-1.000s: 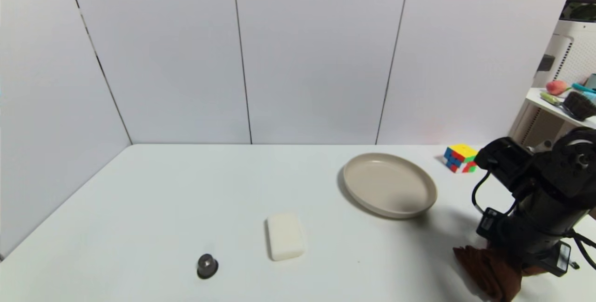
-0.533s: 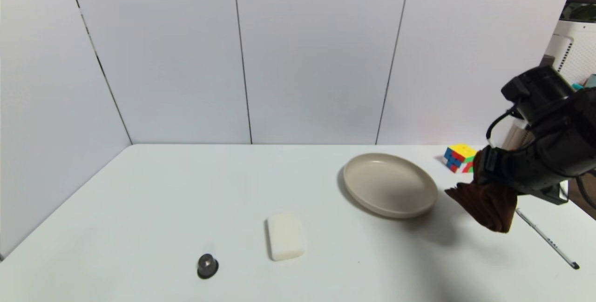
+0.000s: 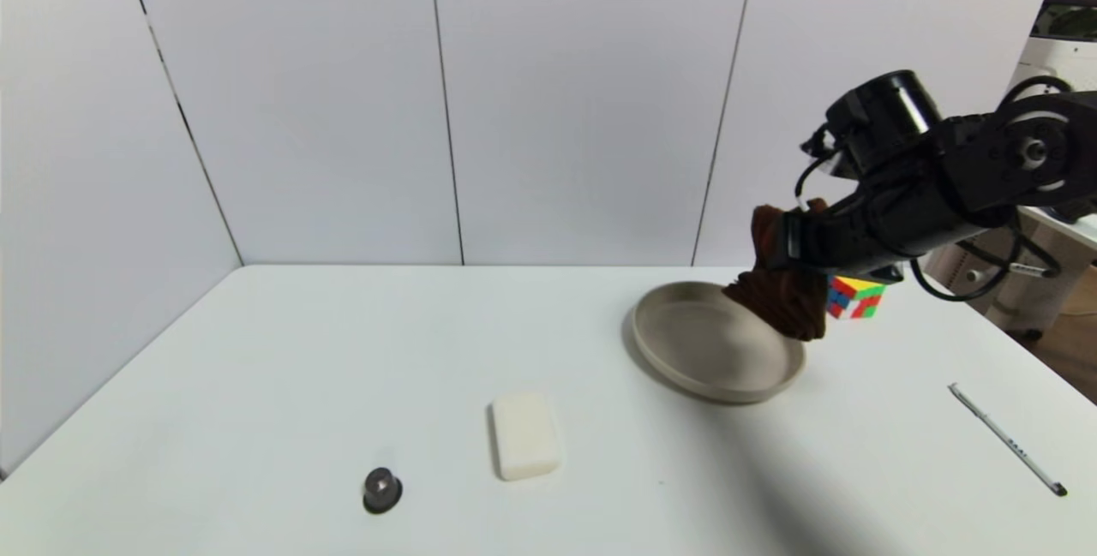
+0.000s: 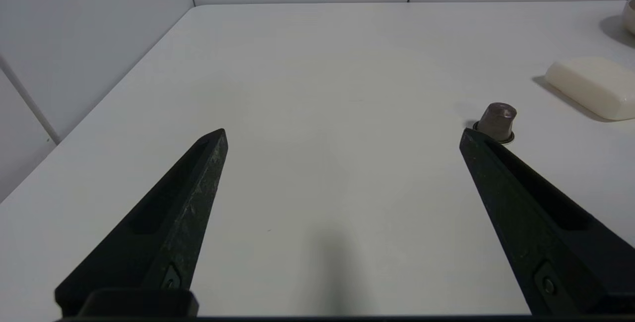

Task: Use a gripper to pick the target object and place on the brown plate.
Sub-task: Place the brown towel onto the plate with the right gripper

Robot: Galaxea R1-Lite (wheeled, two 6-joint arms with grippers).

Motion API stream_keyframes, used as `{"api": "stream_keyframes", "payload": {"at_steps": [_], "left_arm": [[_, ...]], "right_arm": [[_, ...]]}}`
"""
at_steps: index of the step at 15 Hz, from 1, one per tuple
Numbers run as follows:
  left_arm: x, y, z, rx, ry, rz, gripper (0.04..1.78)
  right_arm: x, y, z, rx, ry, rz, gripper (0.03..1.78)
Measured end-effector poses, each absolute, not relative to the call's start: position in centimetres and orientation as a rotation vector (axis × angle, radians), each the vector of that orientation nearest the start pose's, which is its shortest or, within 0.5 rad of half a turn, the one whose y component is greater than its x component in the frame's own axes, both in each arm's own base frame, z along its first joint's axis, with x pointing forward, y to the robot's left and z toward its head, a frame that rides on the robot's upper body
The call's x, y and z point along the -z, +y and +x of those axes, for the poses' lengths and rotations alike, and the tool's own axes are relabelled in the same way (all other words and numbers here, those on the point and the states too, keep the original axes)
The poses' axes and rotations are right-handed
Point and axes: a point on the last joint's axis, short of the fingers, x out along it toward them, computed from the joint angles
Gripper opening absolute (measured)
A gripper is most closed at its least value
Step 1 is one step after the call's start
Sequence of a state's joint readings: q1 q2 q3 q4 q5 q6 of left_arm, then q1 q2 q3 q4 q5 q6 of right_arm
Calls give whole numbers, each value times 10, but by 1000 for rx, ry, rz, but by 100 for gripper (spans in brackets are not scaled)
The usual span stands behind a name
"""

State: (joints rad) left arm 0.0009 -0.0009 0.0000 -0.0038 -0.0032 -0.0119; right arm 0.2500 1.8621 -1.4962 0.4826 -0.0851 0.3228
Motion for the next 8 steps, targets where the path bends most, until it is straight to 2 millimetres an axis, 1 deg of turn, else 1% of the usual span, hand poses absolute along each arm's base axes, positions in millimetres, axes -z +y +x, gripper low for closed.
{"api": "stream_keyframes", "payload": {"at_steps": [3,5,7,8], "left_arm": [[-76,0,-23,2,-5,-12,169],[-76,0,-23,2,-5,-12,169],[-76,0,-23,2,-5,-12,169],[-76,0,-23,2,-5,-11,169]], "right_arm": [[-196,93,353,-57,882,108,51],[-183,97,361,-67,910,79,51],[-173,99,365,-69,930,65,78],[-170,100,366,-70,937,63,88]]}}
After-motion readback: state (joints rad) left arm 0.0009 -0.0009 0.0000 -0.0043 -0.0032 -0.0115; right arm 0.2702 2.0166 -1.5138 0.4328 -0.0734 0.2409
